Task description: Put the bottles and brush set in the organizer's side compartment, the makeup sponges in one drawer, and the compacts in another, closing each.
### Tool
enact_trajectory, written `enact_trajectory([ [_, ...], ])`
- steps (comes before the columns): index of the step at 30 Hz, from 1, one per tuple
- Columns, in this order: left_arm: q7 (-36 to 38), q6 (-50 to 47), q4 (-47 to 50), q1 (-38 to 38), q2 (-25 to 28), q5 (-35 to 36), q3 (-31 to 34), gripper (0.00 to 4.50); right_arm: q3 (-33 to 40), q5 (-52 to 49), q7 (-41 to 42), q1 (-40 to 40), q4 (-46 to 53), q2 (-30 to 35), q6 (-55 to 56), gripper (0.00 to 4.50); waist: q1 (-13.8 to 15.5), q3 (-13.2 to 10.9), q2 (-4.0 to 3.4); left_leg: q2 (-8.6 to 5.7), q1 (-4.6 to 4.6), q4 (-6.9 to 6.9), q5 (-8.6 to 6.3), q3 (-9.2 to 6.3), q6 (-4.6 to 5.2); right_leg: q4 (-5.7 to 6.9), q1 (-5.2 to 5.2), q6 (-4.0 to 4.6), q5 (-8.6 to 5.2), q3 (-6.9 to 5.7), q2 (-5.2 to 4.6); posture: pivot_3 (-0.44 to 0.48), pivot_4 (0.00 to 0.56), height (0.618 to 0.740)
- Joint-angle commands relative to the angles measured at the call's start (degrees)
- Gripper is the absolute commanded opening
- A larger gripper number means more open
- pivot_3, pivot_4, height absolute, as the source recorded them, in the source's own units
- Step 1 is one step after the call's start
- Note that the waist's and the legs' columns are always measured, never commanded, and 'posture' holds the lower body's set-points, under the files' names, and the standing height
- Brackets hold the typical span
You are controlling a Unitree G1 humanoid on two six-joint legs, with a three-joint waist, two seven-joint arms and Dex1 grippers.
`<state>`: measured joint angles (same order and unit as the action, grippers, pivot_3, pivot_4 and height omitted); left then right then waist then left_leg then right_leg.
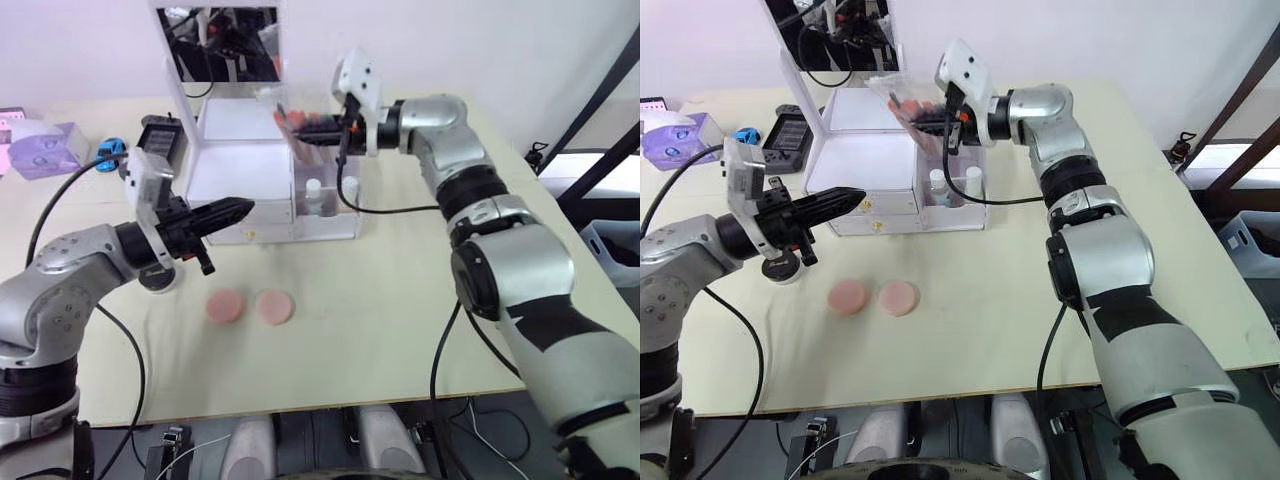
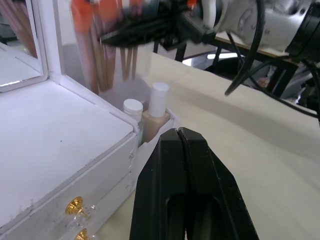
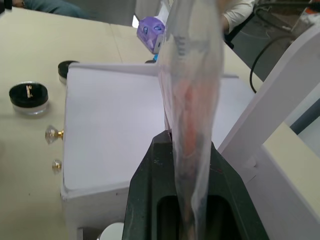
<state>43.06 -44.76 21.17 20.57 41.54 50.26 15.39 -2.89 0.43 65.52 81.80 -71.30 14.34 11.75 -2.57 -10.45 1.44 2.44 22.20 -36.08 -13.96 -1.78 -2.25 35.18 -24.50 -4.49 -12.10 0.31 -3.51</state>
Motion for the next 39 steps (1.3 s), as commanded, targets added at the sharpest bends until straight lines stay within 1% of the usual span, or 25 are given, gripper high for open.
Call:
enact_trajectory([
  [1, -0.9, -0.2, 2.1, 0.7, 0.6, 1.5, 1.8, 0.00, 0.2, 1.4, -1.9, 0.7, -0.9, 0.2, 5.7, 0.03, 0.0, 0.0, 0.00, 0.00, 0.00, 0.00, 0.00, 0.00, 0.00, 0.00, 0.00, 0.00, 0.00, 0.00, 0.00, 0.000, 0.150, 0.740],
  [7, -2.0, -0.9, 3.0, 0.3, 1.1, 2.5, 2.2, 0.00, -0.7, 4.9, -5.9, 0.3, -3.4, 0.3, 9.8, 0.03, 0.0, 0.0, 0.00, 0.00, 0.00, 0.01, 0.00, 0.00, 0.00, 0.00, 0.00, 0.03, -0.02, 0.00, 0.00, 0.000, 0.150, 0.740],
  [16, -2.7, -1.2, 3.3, 0.6, 1.3, 3.1, 1.6, 0.00, -1.5, 8.3, -10.3, 0.0, -4.9, -1.1, 11.5, 0.03, 0.0, 0.0, 0.00, 0.00, -0.01, 0.01, 0.00, 0.00, 0.00, 0.01, 0.00, 0.04, -0.02, 0.01, 0.00, 0.000, 0.150, 0.740],
  [20, -2.7, -1.1, 3.1, 0.8, 1.2, 3.3, 1.2, 0.00, -0.7, 8.3, -10.7, 0.2, -4.9, -1.2, 11.9, 1.58, 0.0, 0.0, 0.00, 0.00, -0.01, 0.00, 0.00, 0.00, 0.00, 0.01, 0.00, 0.04, -0.02, 0.01, 0.00, 0.000, 0.150, 0.740],
  [21, -2.6, -1.0, 3.0, 0.9, 1.1, 3.2, 1.0, 0.00, -0.6, 8.3, -10.6, 0.2, -4.9, -1.2, 12.0, 2.20, 0.0, 0.0, 0.00, 0.00, -0.01, 0.00, 0.00, 0.00, 0.00, 0.01, 0.00, 0.04, -0.02, 0.01, 0.00, 0.000, 0.150, 0.740],
  [24, -2.4, -0.8, 2.6, 1.3, 0.8, 3.1, 0.3, 0.00, 0.0, 7.9, -10.4, 0.2, -4.7, -0.7, 12.1, 3.74, 0.0, 0.0, 0.00, 0.00, -0.01, 0.00, 0.00, 0.00, 0.00, 0.01, 0.00, 0.04, -0.02, 0.01, 0.00, 0.000, 0.150, 0.740],
  [25, -2.3, -0.7, 2.4, 1.5, 0.7, 3.0, 0.1, 0.00, 0.3, 7.6, -10.2, 0.2, -4.6, -0.5, 12.3, 4.31, 0.0, 0.0, 0.00, 0.00, -0.01, 0.00, 0.00, 0.00, 0.00, 0.01, 0.00, 0.04, -0.02, 0.01, 0.00, 0.000, 0.150, 0.740],
  [26, -2.1, -0.7, 2.2, 1.6, 0.6, 2.9, -0.2, 0.00, 0.6, 7.3, -9.6, 0.3, -4.4, -0.1, 12.5, 4.46, 0.0, 0.0, 0.00, 0.00, -0.01, 0.00, 0.00, 0.00, 0.00, 0.01, 0.00, 0.04, -0.02, 0.01, 0.00, 0.000, 0.150, 0.740],
  [29, -1.7, -0.4, 1.7, 2.0, 0.4, 2.6, -0.9, 0.00, 1.9, 5.8, -7.3, 0.5, -3.4, 1.0, 13.0, 4.46, 0.0, 0.0, 0.00, 0.00, -0.01, 0.00, 0.00, 0.00, 0.00, 0.01, 0.00, 0.03, -0.02, 0.01, 0.00, 0.000, 0.150, 0.740],
  [32, -1.2, -0.2, 1.1, 2.2, 0.3, 2.4, -1.2, 0.00, 3.7, 3.2, -3.0, 0.7, -1.9, 2.1, 12.2, 4.46, 0.0, 0.0, 0.00, 0.00, -0.01, 0.00, 0.00, 0.00, 0.00, 0.00, 0.00, 0.03, -0.01, 0.01, 0.00, 0.000, 0.150, 0.740],
  [34, -0.8, 0.0, 0.6, 2.4, 0.3, 2.0, -1.5, 0.00, 4.6, 0.8, 2.2, 0.3, 0.7, 2.8, 9.8, 4.46, 0.0, 0.0, 0.00, 0.00, -0.01, 0.00, 0.00, 0.00, 0.00, 0.01, 0.00, 0.02, -0.01, 0.01, 0.01, 0.000, 0.150, 0.740],
  [36, 0.1, 0.3, -0.3, 2.9, 0.3, 1.5, -2.1, 0.00, 4.7, -3.2, 9.9, -2.2, 8.8, 3.8, 1.7, 4.46, 0.0, 0.0, 0.00, 0.00, -0.02, 0.00, 0.00, 0.00, 0.00, 0.02, 0.00, -0.03, 0.02, 0.01, 0.01, 0.000, 0.150, 0.740],
  [37, 0.5, 0.4, -0.7, 3.2, 0.2, 1.3, -2.3, 0.00, 4.2, -4.8, 12.5, -4.2, 14.2, 4.4, -2.9, 4.46, 0.1, 0.0, 0.00, 0.00, -0.02, 0.01, 0.00, -0.01, 0.00, 0.02, 0.00, -0.08, 0.05, 0.01, 0.01, 0.000, 0.150, 0.740],
  [39, 1.2, 0.7, -1.5, 3.7, 0.2, 0.9, -2.5, 0.00, 2.8, -7.7, 14.6, -9.5, 28.5, 6.3, -14.5, 4.46, 0.1, 0.0, 0.00, 0.00, -0.02, 0.00, 0.00, -0.01, 0.00, 0.02, 0.02, -0.13, 0.07, 0.01, 0.01, 0.000, 0.150, 0.740],
])
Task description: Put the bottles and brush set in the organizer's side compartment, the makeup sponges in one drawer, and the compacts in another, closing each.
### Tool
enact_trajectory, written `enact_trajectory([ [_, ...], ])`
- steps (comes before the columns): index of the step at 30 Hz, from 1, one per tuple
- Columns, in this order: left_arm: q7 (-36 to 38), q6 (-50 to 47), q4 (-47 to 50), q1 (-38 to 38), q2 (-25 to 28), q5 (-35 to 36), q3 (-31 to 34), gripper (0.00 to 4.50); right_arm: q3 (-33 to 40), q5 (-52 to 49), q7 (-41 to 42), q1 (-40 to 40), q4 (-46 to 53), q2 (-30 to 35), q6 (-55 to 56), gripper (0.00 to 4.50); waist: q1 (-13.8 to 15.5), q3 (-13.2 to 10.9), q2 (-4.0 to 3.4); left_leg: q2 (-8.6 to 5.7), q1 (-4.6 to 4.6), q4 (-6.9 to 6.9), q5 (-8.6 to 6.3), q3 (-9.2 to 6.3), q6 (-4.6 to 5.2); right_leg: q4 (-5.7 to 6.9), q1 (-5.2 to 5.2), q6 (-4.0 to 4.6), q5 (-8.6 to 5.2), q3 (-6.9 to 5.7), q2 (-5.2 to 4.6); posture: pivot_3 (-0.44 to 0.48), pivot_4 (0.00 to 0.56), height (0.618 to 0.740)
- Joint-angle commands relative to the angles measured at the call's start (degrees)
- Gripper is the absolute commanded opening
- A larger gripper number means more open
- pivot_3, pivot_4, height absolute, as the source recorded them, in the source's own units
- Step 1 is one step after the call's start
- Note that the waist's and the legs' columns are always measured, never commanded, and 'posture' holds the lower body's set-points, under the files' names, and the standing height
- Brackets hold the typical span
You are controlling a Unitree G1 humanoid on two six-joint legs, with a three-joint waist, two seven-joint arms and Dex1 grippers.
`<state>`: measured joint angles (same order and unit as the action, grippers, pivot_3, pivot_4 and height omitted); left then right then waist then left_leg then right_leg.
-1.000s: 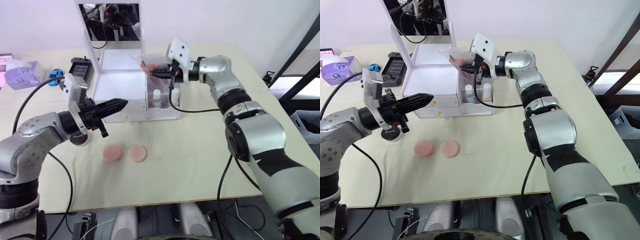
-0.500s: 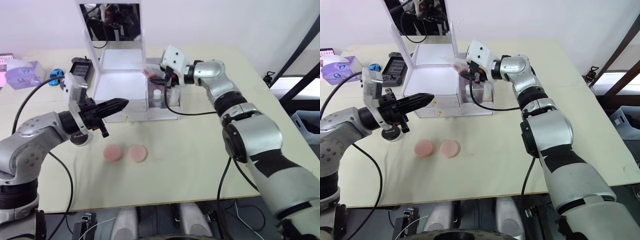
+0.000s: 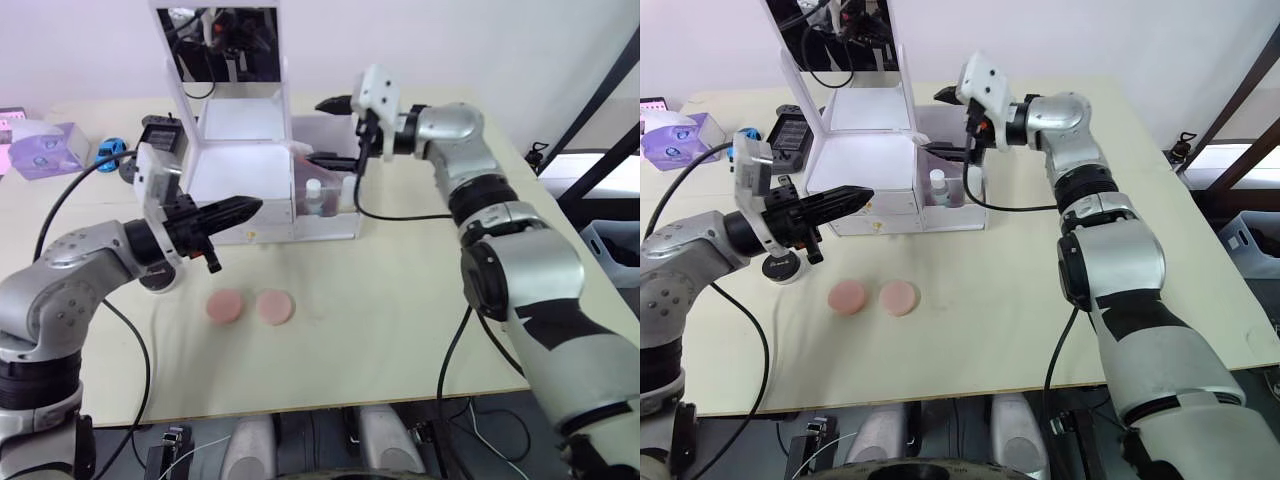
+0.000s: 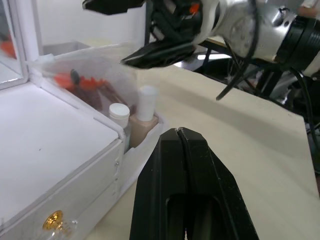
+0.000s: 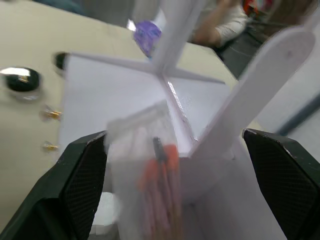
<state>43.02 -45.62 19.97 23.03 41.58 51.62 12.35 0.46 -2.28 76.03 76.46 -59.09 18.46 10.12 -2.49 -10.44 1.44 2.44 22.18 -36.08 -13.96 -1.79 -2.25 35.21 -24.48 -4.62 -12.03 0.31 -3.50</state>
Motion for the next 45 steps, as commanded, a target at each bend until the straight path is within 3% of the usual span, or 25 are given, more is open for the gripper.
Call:
enact_trajectory([
  [1, 1.7, 1.7, -0.8, 1.5, 0.2, -0.7, 0.4, 0.00, -0.8, -6.6, 3.6, -6.8, 24.0, 3.3, -19.8, 4.46, 0.2, 0.0, 0.00, 0.00, 0.00, -0.01, 0.00, -0.01, 0.00, 0.02, 0.00, -0.01, 0.00, 0.00, 0.00, 0.000, 0.150, 0.740],
  [5, 3.3, 2.4, -2.6, 2.4, 0.3, -1.7, 0.2, 0.00, -1.5, -10.7, -1.8, -15.4, 48.7, 7.3, -38.5, 4.46, 0.5, 0.0, -0.02, 0.00, 0.03, -0.03, 0.00, -0.02, 0.00, 0.02, -0.01, -0.01, -0.01, -0.04, -0.02, 0.000, 0.150, 0.740],
  [8, 4.3, 2.9, -3.5, 2.8, 0.5, -2.3, 0.3, 0.00, -2.5, -11.5, -8.0, -19.6, 61.4, 9.0, -49.9, 3.66, 0.2, 0.0, -0.01, 0.00, 0.01, -0.05, 0.00, -0.02, 0.00, 0.03, -0.01, 0.18, -0.10, -0.04, -0.01, 0.000, 0.150, 0.740],
  [14, 5.1, 3.4, -4.2, 3.3, 0.2, -3.2, 0.3, 0.00, -9.1, -8.0, -17.5, -25.5, 68.4, 9.3, -55.4, 0.60, 0.1, 0.0, 0.04, 0.00, -0.07, -0.09, 0.00, 0.02, 0.00, 0.04, 0.02, 0.22, -0.10, 0.00, -0.01, 0.000, 0.150, 0.740],
  [16, 5.1, 3.5, -4.2, 3.4, 0.1, -3.5, 0.1, 0.00, -11.4, -5.6, -19.8, -25.3, 66.0, 9.3, -52.9, 0.05, 0.1, 0.0, 0.04, 0.00, -0.07, -0.10, 0.00, 0.03, 0.00, 0.04, 0.02, 0.24, -0.09, 0.00, -0.01, 0.000, 0.150, 0.740],
  [27, 4.6, 3.5, -3.6, 3.3, -0.5, -4.1, 0.3, 0.00, -14.4, 0.2, -23.5, -13.8, 40.3, 7.4, -36.2, 0.05, 0.1, 0.0, 0.05, 0.00, 0.01, -0.05, 0.00, 0.03, 0.00, -0.04, -0.01, 0.22, -0.09, 0.00, 0.00, 0.000, 0.150, 0.740],
  [32, 4.1, 3.3, -2.9, 3.0, -1.0, -4.3, 0.3, 0.00, -14.1, 4.2, -27.6, -4.5, 18.3, 5.1, -23.2, 0.05, -0.1, 0.0, 0.04, 0.00, 0.01, -0.05, 0.00, 0.05, 0.00, -0.04, -0.02, 0.23, -0.08, 0.01, -0.01, 0.000, 0.150, 0.740],
  [36, 3.7, 3.0, -2.1, 2.7, -1.0, -4.2, 0.6, 0.00, -13.0, 4.8, -26.8, -0.4, 9.9, 5.2, -17.8, 0.05, 0.1, 0.0, 0.04, 0.00, 0.03, 0.01, 0.00, 0.05, 0.00, -0.07, -0.02, 0.21, -0.10, 0.01, -0.01, 0.000, 0.150, 0.740],
  [39, 3.4, 2.7, -1.6, 2.0, -0.6, -4.0, 1.3, 0.00, -11.1, 0.6, -18.8, -0.5, 14.4, 6.3, -21.7, 0.05, 0.0, 0.0, 0.03, 0.00, 0.08, 0.00, 0.00, 0.05, 0.00, -0.12, -0.02, 0.15, -0.08, 0.01, -0.02, 0.000, 0.150, 0.740],
  [43, 3.4, 2.6, -1.4, 1.5, -0.4, -3.9, 1.5, 0.00, -13.6, -6.2, -3.5, -7.6, 34.6, 10.5, -34.3, 0.05, 0.2, 0.0, 0.03, 0.01, 0.10, 0.02, -0.01, 0.02, 0.02, -0.08, -0.05, -0.06, -0.03, -0.01, -0.01, 0.000, 0.150, 0.740],
  [45, 3.6, 2.8, -1.8, 1.8, -0.4, -4.1, 1.3, 0.00, -14.4, -8.5, -1.4, -10.8, 42.6, 11.4, -39.8, 0.05, 0.3, 0.0, 0.03, 0.02, 0.09, 0.00, -0.03, -0.03, 0.04, -0.02, -0.05, -0.11, -0.06, -0.06, -0.01, 0.000, 0.150, 0.740],
])
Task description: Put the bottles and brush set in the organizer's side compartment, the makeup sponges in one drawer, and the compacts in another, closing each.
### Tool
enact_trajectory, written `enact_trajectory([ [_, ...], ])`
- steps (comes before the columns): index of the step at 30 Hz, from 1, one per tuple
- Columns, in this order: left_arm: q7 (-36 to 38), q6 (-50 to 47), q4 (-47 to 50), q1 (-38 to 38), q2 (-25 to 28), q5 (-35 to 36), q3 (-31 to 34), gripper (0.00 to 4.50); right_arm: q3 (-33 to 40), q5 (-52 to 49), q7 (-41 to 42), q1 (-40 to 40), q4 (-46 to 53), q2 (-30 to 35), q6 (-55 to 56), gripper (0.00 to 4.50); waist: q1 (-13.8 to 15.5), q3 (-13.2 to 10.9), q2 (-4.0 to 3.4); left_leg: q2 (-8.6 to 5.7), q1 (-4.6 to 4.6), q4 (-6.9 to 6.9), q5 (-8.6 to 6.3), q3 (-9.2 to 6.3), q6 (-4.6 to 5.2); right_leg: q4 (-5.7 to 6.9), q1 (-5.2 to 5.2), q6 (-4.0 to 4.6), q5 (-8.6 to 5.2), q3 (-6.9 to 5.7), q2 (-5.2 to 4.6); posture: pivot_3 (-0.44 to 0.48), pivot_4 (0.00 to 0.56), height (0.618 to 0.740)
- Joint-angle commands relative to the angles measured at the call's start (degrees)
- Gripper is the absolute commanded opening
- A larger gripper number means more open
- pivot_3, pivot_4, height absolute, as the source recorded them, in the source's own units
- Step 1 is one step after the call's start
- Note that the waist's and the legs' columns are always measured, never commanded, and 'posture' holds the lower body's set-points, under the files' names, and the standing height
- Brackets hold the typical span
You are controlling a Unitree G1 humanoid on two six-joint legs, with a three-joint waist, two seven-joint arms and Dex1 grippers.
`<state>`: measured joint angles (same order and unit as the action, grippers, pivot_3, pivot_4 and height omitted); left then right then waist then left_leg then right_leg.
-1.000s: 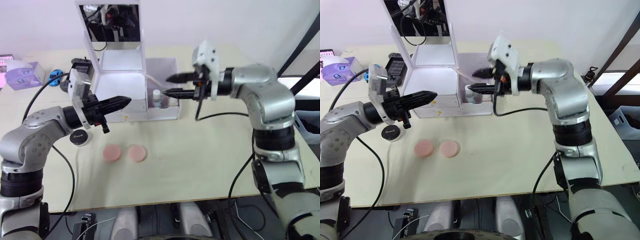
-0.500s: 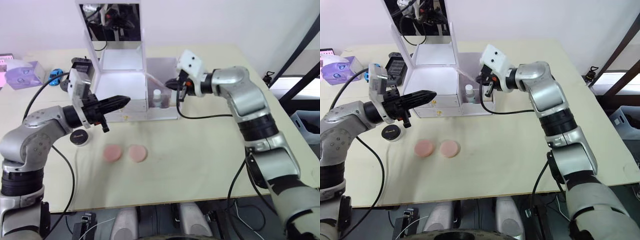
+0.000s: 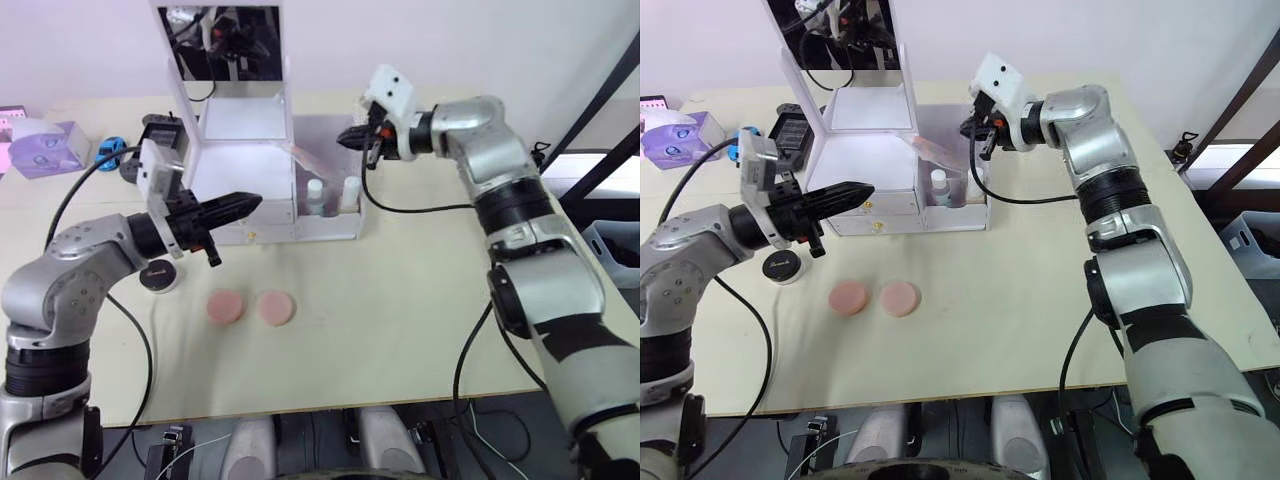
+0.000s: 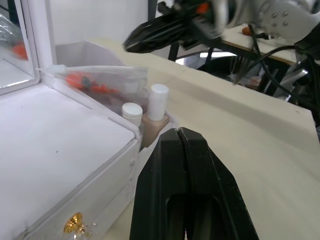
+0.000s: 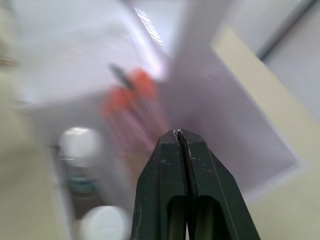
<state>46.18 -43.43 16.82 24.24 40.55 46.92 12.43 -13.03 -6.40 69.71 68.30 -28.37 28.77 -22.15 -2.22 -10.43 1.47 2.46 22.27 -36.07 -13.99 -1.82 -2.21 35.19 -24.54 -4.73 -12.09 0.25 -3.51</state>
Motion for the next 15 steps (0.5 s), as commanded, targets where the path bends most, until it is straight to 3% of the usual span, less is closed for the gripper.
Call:
enact_trajectory([
  [1, 0.6, 0.7, 1.1, 1.0, 0.6, 0.6, 1.0, 0.00, -1.3, -4.7, 4.6, -3.9, 14.3, 0.8, -9.1, 0.05, 0.0, 0.0, 0.00, 0.00, 0.00, 0.00, 0.00, 0.00, 0.00, 0.00, 0.00, 0.00, 0.00, 0.00, 0.00, 0.000, 0.150, 0.740],
  [6, 0.9, 0.9, 0.5, 1.9, 0.3, 0.3, 0.5, 0.00, -2.9, -3.0, 0.5, -6.9, 16.9, -1.6, -10.3, 0.05, -0.3, 0.0, 0.00, 0.00, -0.06, -0.10, 0.02, 0.04, -0.03, 0.03, 0.00, 0.34, -0.01, 0.02, 0.01, 0.000, 0.150, 0.740],
  [15, 0.4, 0.7, 1.7, 1.2, 0.3, 0.7, 1.1, 0.00, 1.5, 1.7, -15.9, -0.2, 2.2, -7.1, -1.3, 0.05, 0.0, 0.0, 0.01, 0.04, -0.03, -0.08, 0.04, 0.03, -0.06, -0.01, 0.01, 0.39, 0.03, 0.05, 0.08, 0.000, 0.150, 0.740],
])
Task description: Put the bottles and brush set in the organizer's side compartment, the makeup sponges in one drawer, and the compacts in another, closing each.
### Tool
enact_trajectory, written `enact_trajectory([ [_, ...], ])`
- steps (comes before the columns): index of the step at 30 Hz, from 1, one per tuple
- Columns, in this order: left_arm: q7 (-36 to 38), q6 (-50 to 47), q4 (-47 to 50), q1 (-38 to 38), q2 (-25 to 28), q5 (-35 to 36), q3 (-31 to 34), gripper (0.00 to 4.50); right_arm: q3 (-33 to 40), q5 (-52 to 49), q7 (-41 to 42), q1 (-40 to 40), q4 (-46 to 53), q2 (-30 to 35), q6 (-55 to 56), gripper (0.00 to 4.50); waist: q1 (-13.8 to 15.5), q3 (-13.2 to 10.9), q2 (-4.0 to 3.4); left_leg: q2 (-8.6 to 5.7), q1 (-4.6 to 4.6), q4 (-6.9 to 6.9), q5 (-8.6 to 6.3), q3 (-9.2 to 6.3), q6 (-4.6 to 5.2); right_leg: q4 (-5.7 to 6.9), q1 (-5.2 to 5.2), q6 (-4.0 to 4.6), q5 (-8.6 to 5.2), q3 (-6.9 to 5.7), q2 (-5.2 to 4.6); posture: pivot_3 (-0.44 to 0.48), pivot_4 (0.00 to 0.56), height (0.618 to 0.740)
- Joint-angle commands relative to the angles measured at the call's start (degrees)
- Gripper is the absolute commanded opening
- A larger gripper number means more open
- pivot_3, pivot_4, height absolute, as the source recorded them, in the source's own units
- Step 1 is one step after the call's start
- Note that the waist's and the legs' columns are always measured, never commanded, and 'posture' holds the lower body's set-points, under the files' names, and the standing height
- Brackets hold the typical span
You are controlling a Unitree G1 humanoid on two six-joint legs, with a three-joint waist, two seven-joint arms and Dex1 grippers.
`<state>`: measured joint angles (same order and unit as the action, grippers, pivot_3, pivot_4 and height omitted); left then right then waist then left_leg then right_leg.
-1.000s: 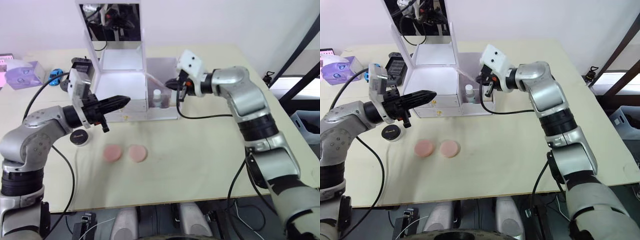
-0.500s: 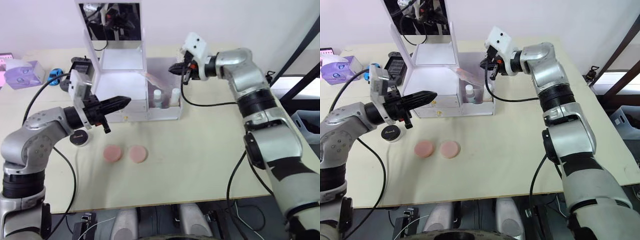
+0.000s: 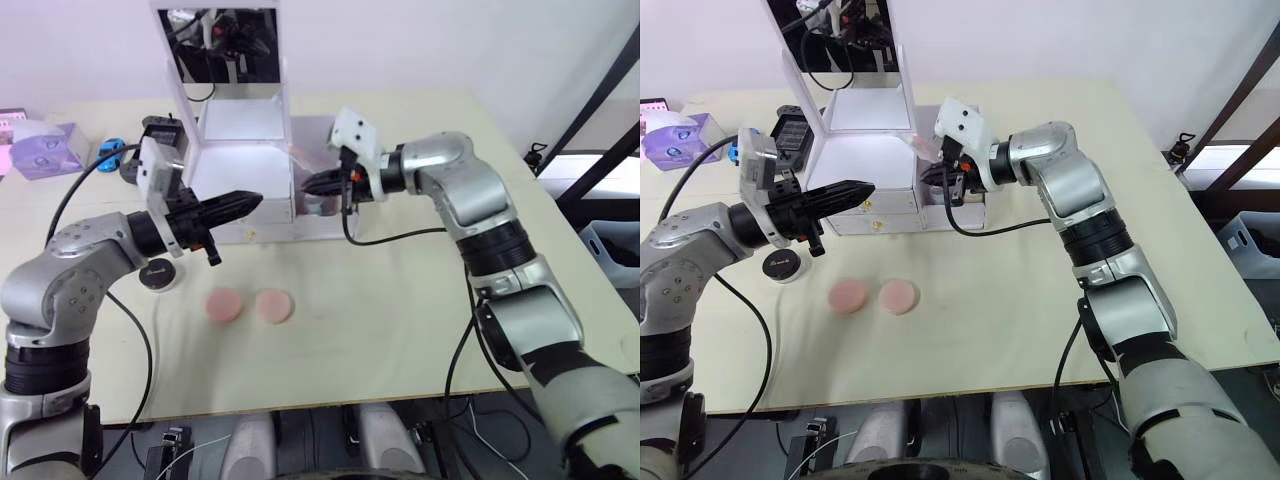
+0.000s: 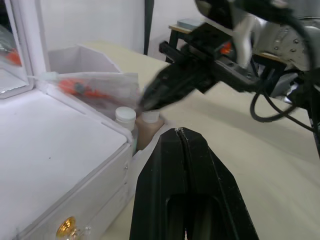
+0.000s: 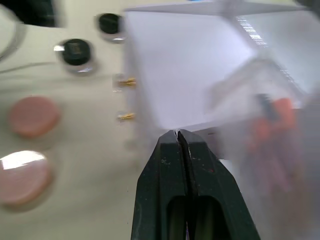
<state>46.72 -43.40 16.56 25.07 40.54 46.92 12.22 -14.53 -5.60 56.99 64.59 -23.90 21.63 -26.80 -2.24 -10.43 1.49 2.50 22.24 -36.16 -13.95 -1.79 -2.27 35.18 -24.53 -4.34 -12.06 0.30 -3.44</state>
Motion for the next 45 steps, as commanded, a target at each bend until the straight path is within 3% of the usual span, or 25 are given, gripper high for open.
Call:
enact_trajectory([
  [1, -0.3, 0.7, 2.1, 0.3, 0.2, 0.7, 1.3, 0.00, 3.3, 1.1, -3.6, 4.2, -3.6, 0.1, 4.1, 0.05, 0.0, 0.0, 0.00, 0.00, 0.02, 0.00, 0.00, 0.01, 0.00, -0.04, 0.00, -0.01, 0.00, 0.00, -0.01, 0.000, 0.150, 0.740],
  [6, -0.7, 1.0, 1.9, 0.4, -0.2, 0.6, 1.0, 0.00, 3.0, 3.6, -5.3, 8.0, -12.1, 0.4, 9.2, 0.05, -0.1, 0.0, -0.01, 0.00, 0.04, 0.05, -0.01, 0.03, 0.01, -0.08, -0.01, -0.05, -0.02, 0.00, -0.02, 0.000, 0.150, 0.740],
  [14, -0.4, 1.4, 0.5, 1.9, -1.4, -0.4, -0.5, 0.00, 1.4, 10.8, -11.6, 15.1, -34.9, -2.0, 21.0, 0.05, -0.3, 0.0, 0.00, 0.00, 0.00, 0.04, -0.01, 0.03, 0.01, -0.01, -0.02, -0.02, -0.02, 0.01, -0.01, 0.000, 0.150, 0.740],
  [20, -0.1, 1.6, 0.4, 1.6, -1.3, -0.4, -0.4, 0.00, 3.2, 10.8, -9.8, 16.7, -38.5, -1.9, 23.9, 0.05, -0.3, 0.0, -0.01, 0.00, 0.02, 0.10, -0.01, 0.03, 0.01, -0.05, -0.02, -0.07, -0.01, 0.02, -0.01, 0.000, 0.150, 0.740],
  [25, 0.3, 1.9, -0.1, 1.3, -0.6, -0.7, 0.3, 0.00, 6.3, 6.7, -2.6, 14.7, -29.4, 0.6, 20.3, 0.05, -0.3, 0.0, -0.03, 0.00, 0.01, 0.09, -0.01, 0.02, 0.01, -0.02, -0.02, -0.10, 0.00, 0.02, -0.01, 0.000, 0.150, 0.740],
  [31, 1.7, 3.5, -2.6, 0.6, 1.9, -2.1, 2.4, 0.00, 11.1, -2.2, 5.0, 4.0, -1.4, 7.6, 5.5, 0.05, 0.2, 0.0, -0.02, 0.00, 0.04, 0.08, -0.01, -0.01, 0.01, -0.04, -0.02, -0.14, -0.01, -0.01, -0.01, 0.000, 0.150, 0.740],
  [36, 3.7, 5.6, -5.9, 0.7, 3.4, -3.8, 2.9, 0.00, 14.3, -6.5, 4.6, -6.0, 13.0, 12.3, -1.2, 0.05, 0.2, 0.0, -0.02, 0.00, 0.02, 0.03, -0.01, 0.02, 0.01, -0.02, -0.02, -0.05, -0.05, 0.00, -0.02, 0.000, 0.150, 0.740],
  [41, 4.5, 7.3, -8.4, 1.5, 3.3, -4.9, 2.3, 0.00, 14.2, -7.3, 1.4, -10.6, 20.2, 12.7, -3.7, 0.05, -0.4, 0.0, -0.02, 0.00, -0.04, 0.03, -0.01, 0.05, 0.01, 0.01, -0.02, -0.03, -0.04, 0.02, -0.01, 0.000, 0.150, 0.740],
  [45, 4.3, 8.0, -9.1, 2.4, 2.2, -5.7, 1.2, 0.00, 9.9, -3.8, -2.8, -8.1, 16.3, 8.9, -1.4, 0.05, -0.3, 0.0, -0.02, 0.06, -0.09, 0.03, -0.01, 0.07, 0.01, 0.03, -0.02, -0.02, -0.03, 0.04, 0.05, 0.000, 0.150, 0.740],
])
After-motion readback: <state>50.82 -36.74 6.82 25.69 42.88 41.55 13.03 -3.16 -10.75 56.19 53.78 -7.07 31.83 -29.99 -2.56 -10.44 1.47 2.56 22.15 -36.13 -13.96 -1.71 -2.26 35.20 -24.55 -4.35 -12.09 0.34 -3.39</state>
